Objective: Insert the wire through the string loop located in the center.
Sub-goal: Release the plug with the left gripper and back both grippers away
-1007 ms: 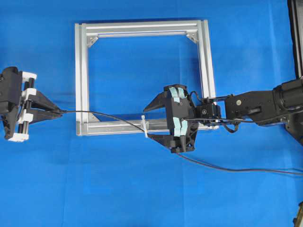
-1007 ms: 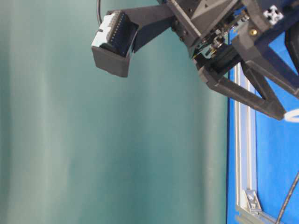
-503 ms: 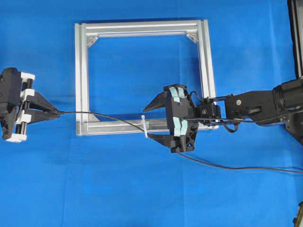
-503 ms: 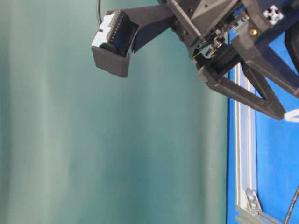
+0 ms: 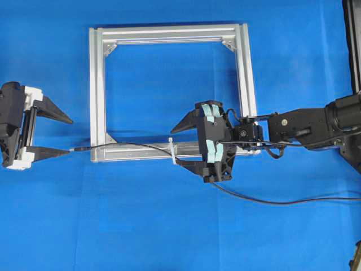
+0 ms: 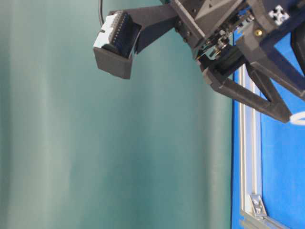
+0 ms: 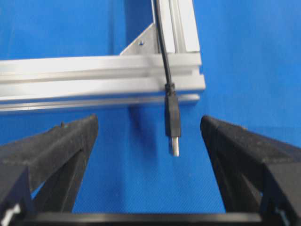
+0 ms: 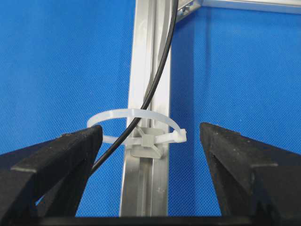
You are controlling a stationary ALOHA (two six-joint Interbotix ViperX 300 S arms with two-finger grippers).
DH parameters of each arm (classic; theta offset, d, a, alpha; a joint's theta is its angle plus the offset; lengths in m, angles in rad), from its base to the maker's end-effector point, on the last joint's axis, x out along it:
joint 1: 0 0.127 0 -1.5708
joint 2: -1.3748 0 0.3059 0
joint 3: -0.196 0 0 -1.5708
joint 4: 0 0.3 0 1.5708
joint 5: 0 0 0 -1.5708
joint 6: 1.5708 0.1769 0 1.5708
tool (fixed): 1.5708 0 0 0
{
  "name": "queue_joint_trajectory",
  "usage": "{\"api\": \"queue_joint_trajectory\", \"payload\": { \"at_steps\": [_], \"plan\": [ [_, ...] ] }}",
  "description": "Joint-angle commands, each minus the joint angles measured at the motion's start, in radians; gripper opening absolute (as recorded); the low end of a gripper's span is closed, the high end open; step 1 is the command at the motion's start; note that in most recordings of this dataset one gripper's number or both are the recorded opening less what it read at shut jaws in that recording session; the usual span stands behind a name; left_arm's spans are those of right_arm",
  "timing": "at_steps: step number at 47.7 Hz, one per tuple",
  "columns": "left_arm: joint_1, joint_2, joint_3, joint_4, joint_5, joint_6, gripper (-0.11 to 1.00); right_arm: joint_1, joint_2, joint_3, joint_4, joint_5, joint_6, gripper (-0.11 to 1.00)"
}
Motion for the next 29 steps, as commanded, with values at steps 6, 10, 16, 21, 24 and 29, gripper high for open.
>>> {"api": "queue_joint_trajectory", "payload": {
  "at_steps": [6,10,16,21,24,29],
  "plan": [
    [0.006,-0.003,-0.02,0.002,0.011,-0.003,0.86,0.003,-0.031,-0.015,-0.002,0.021,0.002,0.81],
    [0.006,-0.005,-0.031,0.003,0.021,-0.003,0.86,0.003,-0.057,-0.015,-0.002,0.048,0.002,0.81],
    [0.005,-0.005,-0.054,0.002,0.038,0.0,0.86,0.003,-0.094,-0.017,-0.002,0.071,0.002,0.81],
    [0.006,-0.003,-0.074,0.002,0.051,0.002,0.86,0.002,-0.127,-0.017,-0.002,0.092,0.002,0.81],
    [0.006,-0.005,-0.084,0.003,0.063,0.003,0.86,0.002,-0.146,-0.018,-0.002,0.103,0.002,0.81],
    [0.005,-0.005,-0.106,0.002,0.087,0.005,0.86,0.003,-0.172,-0.018,-0.002,0.115,0.002,0.81]
  ]
}}
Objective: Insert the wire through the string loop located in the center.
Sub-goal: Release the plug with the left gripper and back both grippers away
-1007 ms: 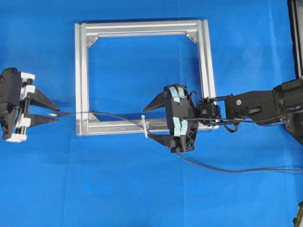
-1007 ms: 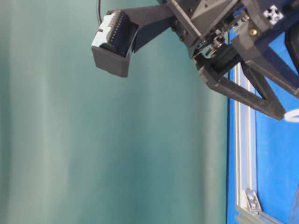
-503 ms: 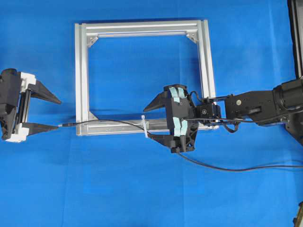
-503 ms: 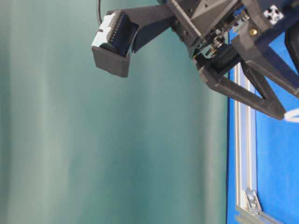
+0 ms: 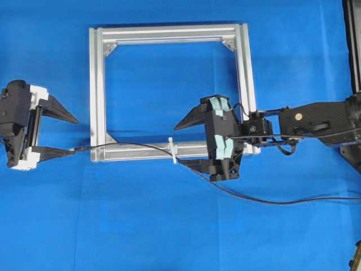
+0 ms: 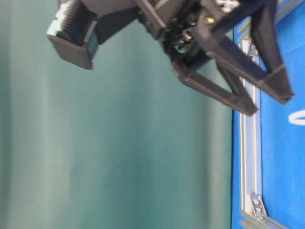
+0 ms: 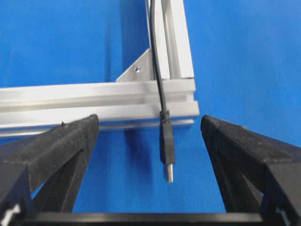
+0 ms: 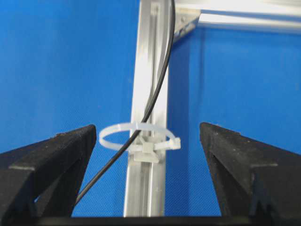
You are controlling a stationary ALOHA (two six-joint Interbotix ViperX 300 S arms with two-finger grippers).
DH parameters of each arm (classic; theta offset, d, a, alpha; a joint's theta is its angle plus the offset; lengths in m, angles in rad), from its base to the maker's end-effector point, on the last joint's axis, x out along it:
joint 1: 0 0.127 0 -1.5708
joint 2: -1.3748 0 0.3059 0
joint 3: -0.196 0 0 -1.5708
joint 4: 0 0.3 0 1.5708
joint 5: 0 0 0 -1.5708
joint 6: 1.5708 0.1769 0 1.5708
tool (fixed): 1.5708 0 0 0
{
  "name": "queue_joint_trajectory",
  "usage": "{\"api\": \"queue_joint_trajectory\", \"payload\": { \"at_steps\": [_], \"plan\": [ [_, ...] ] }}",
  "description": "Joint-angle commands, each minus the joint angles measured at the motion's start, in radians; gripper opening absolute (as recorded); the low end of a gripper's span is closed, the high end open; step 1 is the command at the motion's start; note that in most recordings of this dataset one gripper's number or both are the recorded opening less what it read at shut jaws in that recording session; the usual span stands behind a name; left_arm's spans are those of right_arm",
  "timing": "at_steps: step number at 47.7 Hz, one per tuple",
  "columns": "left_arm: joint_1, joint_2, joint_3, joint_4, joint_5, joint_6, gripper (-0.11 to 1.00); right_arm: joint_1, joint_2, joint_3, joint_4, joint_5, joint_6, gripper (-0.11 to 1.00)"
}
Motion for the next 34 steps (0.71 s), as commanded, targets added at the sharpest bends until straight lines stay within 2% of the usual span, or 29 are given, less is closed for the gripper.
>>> {"api": "queue_joint_trajectory", "payload": {
  "at_steps": [1,15,34],
  "plan": [
    [0.002,-0.005,-0.032,0.003,0.015,0.002,0.86,0.002,-0.048,-0.018,-0.002,0.005,0.002,0.81],
    [0.002,-0.094,-0.044,0.003,0.1,-0.002,0.86,0.003,-0.077,-0.031,-0.002,0.037,0.002,0.81],
    [0.0,-0.192,-0.023,0.003,0.146,-0.008,0.86,0.003,-0.075,-0.035,-0.002,0.046,0.002,0.81]
  ]
}}
